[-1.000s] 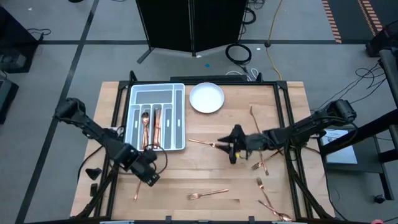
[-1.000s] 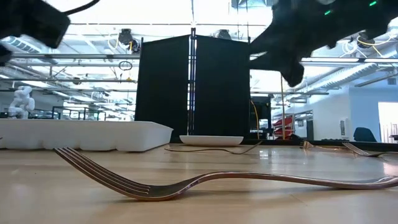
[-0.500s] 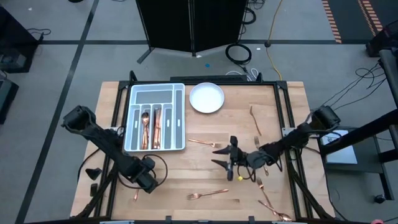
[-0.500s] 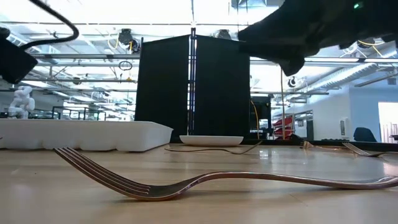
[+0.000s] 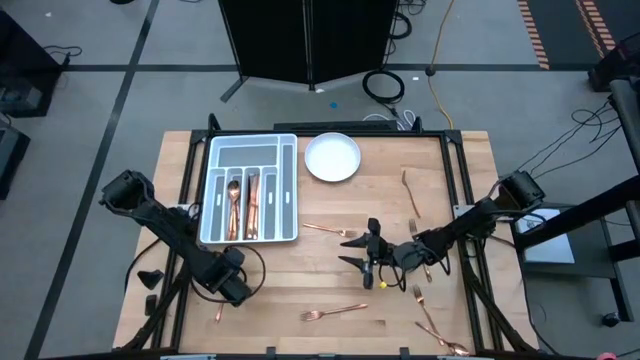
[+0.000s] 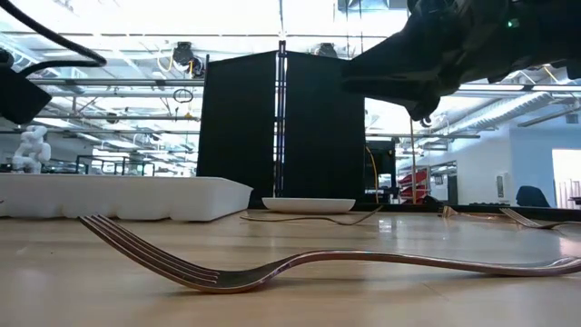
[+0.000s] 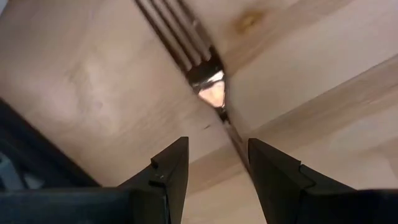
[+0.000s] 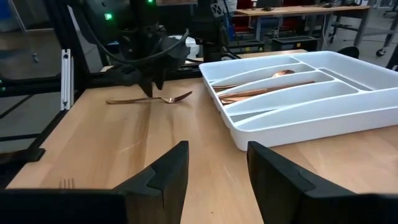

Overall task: Sort silverware
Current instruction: Put the fork on the silverware tray

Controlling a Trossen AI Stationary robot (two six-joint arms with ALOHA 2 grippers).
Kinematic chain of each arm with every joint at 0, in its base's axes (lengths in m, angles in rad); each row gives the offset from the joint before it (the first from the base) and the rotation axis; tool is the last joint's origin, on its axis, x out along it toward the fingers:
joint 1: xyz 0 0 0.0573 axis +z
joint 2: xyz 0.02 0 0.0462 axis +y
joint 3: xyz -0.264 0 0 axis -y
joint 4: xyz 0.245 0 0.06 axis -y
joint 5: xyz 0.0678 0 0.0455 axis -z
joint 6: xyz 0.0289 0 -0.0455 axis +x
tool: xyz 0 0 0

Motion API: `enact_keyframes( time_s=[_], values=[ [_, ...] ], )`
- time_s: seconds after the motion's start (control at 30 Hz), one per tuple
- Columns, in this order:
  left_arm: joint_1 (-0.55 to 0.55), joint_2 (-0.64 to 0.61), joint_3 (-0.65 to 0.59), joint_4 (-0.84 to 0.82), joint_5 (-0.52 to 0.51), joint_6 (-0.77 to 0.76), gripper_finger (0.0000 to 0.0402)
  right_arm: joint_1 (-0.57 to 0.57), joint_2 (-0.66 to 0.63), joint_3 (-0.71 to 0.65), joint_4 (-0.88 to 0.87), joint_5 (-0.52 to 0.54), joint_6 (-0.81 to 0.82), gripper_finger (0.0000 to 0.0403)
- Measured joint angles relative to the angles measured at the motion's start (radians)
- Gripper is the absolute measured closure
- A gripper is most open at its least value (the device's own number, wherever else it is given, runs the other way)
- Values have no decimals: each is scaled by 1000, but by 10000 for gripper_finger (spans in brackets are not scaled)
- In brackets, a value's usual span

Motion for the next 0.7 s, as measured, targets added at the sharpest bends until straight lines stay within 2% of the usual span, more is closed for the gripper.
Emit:
enact_keyframes(
  time_s=[0.33, 0.5, 0.7],
  values=[
    [0, 0, -19, 48, -22, -94, 242, 0, 0, 0, -2, 0, 0, 248],
    [1, -5, -95, 186, -11, -130, 242, 0, 0, 0, -2, 0, 0, 248],
    [1, -4, -101, 180, 1, -128, 256, 2, 0, 1, 0, 0, 0, 248]
  ],
)
